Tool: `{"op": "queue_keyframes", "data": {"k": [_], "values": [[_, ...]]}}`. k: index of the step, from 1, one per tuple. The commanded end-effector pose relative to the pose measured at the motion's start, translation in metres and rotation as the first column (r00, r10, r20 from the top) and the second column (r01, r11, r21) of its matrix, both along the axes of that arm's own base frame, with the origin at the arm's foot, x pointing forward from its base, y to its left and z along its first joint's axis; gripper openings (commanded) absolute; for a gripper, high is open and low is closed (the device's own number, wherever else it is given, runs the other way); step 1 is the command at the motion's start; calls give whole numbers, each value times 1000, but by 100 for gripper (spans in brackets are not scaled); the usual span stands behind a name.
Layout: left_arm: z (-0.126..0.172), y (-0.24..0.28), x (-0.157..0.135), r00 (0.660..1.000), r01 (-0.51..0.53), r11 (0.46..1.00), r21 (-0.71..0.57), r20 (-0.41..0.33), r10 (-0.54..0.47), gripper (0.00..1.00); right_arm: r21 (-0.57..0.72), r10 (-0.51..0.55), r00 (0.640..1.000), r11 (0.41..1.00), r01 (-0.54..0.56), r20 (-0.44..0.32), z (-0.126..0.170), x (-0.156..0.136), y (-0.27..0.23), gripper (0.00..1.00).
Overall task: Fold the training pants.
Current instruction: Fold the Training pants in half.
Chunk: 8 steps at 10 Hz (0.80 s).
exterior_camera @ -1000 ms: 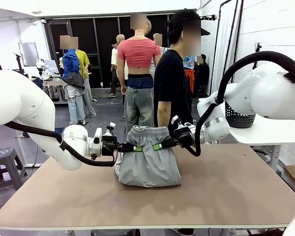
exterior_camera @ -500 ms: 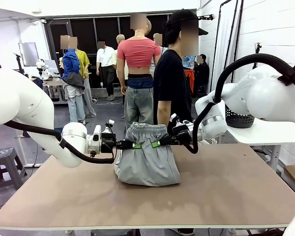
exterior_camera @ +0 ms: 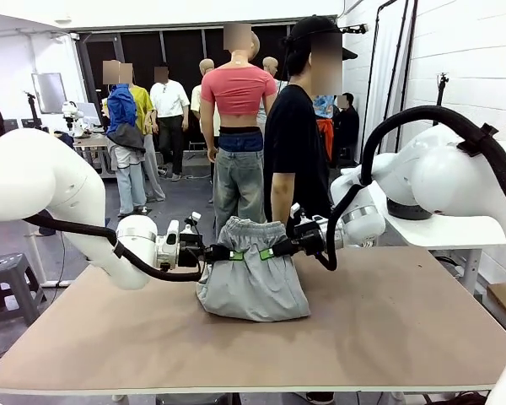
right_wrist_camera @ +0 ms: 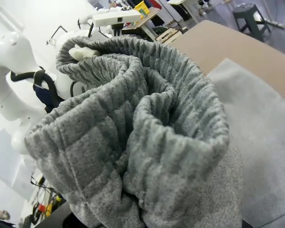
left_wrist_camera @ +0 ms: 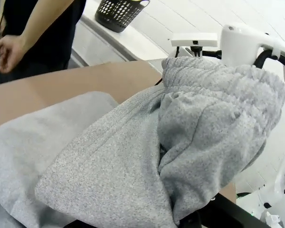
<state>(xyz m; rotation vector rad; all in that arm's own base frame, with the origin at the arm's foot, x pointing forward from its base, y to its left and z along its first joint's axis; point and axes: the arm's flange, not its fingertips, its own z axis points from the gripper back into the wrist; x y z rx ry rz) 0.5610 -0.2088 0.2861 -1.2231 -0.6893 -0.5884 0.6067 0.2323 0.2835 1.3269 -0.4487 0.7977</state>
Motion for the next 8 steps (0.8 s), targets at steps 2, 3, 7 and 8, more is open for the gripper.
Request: {"op": "queue_keyframes", "data": {"k": [2,3,7,8], "values": [[2,-2,15,991,-36,998,43,-126,41,0,-42,-22,992,999,16,-127,-10,21,9,0],[-2,2,18,984,-42,998,55,-171,51,0,-47,-17,988,999,10,-156,-14,23,8,0],[-19,13,29,962,-64,994,92,-260,86,0,-65,-37,974,998,23,-223,-28,37,-1,0],[-25,14,30,956,-70,993,92,-279,93,0,-94,-57,968,995,35,-245,-31,37,-4,0]]}}
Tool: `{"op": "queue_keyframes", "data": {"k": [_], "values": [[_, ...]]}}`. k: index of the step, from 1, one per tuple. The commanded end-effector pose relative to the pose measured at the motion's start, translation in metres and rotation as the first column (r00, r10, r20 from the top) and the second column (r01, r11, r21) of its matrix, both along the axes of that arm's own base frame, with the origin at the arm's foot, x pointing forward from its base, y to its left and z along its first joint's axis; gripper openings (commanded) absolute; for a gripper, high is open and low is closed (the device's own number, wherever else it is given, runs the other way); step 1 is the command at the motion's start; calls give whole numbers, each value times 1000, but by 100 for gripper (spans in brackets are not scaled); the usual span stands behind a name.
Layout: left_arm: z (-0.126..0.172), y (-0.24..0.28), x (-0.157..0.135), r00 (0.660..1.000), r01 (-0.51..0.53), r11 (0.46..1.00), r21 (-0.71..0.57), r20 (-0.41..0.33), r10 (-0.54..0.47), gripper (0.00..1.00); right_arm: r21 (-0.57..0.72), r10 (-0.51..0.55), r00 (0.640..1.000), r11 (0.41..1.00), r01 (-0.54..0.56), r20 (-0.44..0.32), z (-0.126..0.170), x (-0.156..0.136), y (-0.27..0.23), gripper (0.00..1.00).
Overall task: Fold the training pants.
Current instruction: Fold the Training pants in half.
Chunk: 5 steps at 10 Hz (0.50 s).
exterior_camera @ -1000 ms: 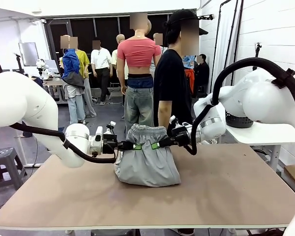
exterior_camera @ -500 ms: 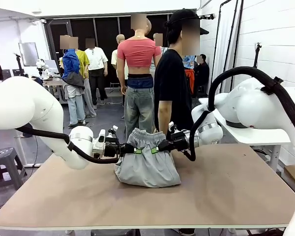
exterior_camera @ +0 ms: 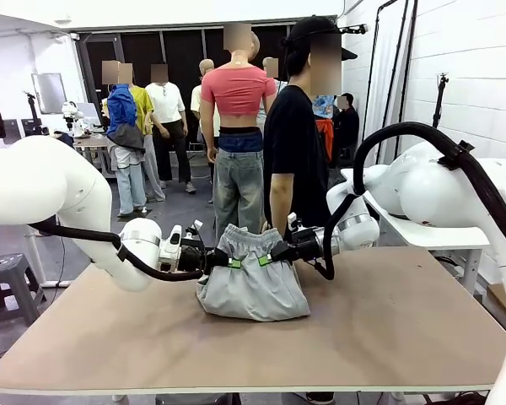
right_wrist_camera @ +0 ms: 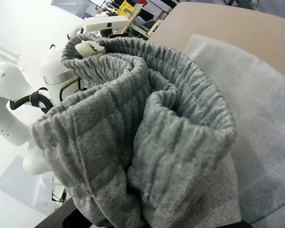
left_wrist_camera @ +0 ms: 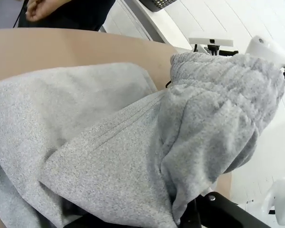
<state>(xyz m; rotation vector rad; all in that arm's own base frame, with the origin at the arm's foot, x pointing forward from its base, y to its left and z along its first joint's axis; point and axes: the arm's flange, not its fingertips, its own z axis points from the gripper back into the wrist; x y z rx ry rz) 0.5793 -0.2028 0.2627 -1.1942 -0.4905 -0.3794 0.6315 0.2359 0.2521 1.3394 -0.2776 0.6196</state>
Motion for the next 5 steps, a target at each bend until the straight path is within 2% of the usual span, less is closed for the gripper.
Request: {"op": "queue_keyframes", "data": {"k": [1,4,5], "values": [[-5,9,12,999,-20,999,28,-37,21,0,-69,-17,998,998,13,-56,-3,13,-9,0],[-8,14,15,996,-33,999,35,-80,36,0,-120,-35,994,993,23,-99,-5,16,-7,0],[-9,15,15,993,-43,998,40,-104,47,0,-119,-37,990,993,20,-135,-4,15,-8,2]]}}
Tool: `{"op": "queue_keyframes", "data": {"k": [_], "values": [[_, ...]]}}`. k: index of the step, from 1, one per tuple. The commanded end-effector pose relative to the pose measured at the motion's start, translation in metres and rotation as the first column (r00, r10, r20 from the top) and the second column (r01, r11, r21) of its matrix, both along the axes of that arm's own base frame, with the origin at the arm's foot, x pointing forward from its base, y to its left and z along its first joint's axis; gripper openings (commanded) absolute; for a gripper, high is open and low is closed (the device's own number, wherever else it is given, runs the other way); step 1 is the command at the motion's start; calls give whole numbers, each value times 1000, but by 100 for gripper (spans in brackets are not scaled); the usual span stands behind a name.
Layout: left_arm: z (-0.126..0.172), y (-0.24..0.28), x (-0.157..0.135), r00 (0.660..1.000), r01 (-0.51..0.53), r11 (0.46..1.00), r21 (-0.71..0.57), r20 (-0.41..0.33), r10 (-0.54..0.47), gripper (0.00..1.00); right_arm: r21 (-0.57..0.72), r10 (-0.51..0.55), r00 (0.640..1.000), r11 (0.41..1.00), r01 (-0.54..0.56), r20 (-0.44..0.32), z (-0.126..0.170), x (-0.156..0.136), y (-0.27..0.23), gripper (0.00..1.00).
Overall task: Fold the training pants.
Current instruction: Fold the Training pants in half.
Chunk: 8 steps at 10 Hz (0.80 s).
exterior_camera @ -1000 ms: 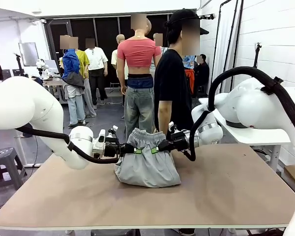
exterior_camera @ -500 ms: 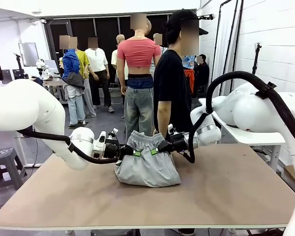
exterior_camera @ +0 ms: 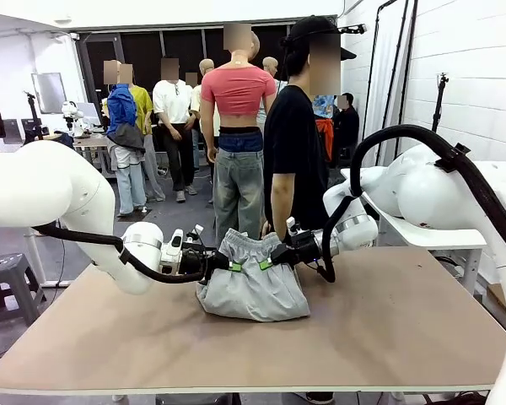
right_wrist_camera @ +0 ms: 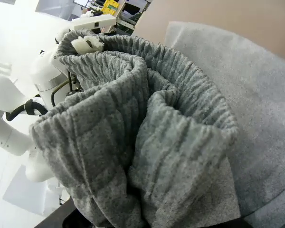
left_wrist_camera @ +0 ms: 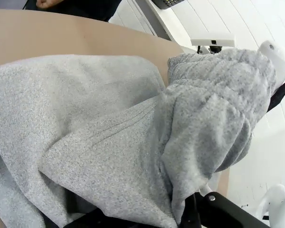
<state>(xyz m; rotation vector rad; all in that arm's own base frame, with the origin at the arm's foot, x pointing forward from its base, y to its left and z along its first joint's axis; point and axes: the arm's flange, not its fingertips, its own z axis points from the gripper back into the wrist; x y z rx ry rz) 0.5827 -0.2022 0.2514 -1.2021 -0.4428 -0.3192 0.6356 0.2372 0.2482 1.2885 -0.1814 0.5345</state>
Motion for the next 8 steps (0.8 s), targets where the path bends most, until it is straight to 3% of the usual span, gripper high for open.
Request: {"op": "queue_keyframes", "data": {"k": [1,5,8], "values": [[3,15,11,998,-37,998,46,-44,39,19,-31,-13,999,999,11,-50,2,12,-8,21],[8,22,11,993,-103,993,66,-50,106,97,-62,-60,997,996,57,-43,5,15,-17,99],[18,37,5,990,-129,990,65,-44,132,100,-145,-126,992,982,121,-27,9,19,-41,100]]}}
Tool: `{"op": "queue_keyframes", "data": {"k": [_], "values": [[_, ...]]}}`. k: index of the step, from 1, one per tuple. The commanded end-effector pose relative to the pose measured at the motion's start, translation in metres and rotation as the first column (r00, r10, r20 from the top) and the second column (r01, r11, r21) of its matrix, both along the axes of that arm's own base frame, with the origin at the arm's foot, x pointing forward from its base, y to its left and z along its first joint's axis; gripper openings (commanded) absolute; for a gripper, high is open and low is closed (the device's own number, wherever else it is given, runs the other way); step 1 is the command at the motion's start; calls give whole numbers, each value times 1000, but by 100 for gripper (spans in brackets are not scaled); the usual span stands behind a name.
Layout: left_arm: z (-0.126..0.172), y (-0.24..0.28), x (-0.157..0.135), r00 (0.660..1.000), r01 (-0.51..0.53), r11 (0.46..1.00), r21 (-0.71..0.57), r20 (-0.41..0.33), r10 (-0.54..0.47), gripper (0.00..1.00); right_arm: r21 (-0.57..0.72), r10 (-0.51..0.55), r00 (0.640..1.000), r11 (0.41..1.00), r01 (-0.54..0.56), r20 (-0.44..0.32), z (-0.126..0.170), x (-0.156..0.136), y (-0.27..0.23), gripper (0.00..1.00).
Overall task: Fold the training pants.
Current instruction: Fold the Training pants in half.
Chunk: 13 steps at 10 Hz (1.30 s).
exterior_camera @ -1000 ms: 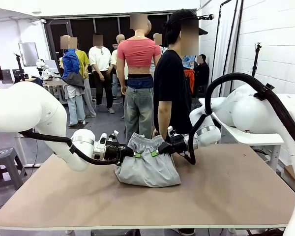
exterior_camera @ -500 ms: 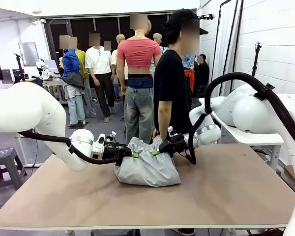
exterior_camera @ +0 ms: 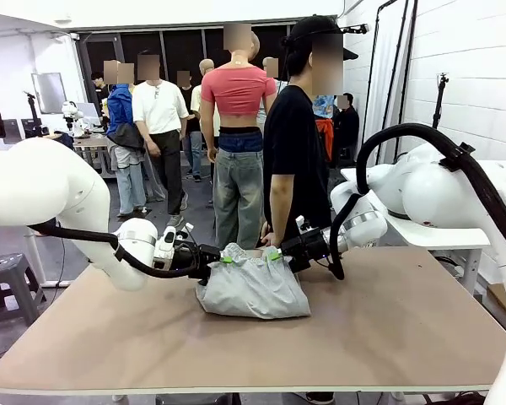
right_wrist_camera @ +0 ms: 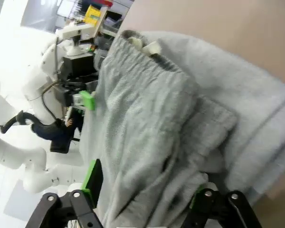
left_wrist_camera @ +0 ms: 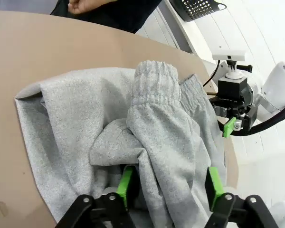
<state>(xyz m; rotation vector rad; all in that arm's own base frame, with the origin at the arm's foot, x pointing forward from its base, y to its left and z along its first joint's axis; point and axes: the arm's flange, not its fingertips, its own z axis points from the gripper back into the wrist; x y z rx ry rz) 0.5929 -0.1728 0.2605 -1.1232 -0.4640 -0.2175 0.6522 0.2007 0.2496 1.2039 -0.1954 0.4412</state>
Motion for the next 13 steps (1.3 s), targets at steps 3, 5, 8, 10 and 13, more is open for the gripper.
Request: {"op": "queue_keyframes", "data": {"k": [3,5,8,10,13], "values": [[25,31,-23,998,-59,998,32,0,59,100,-205,-96,995,973,102,40,30,1,-33,100],[48,60,-40,992,-111,994,16,64,110,100,-216,-121,990,967,135,77,57,-4,-57,100],[70,82,-58,978,-164,986,-12,129,164,100,-198,-144,979,965,171,145,82,-19,-82,100],[63,75,-43,991,-124,992,18,60,122,100,-198,-132,985,968,152,108,76,0,-77,100],[63,75,-43,991,-124,992,18,60,122,100,-198,-132,985,968,152,108,76,0,-77,100]]}}
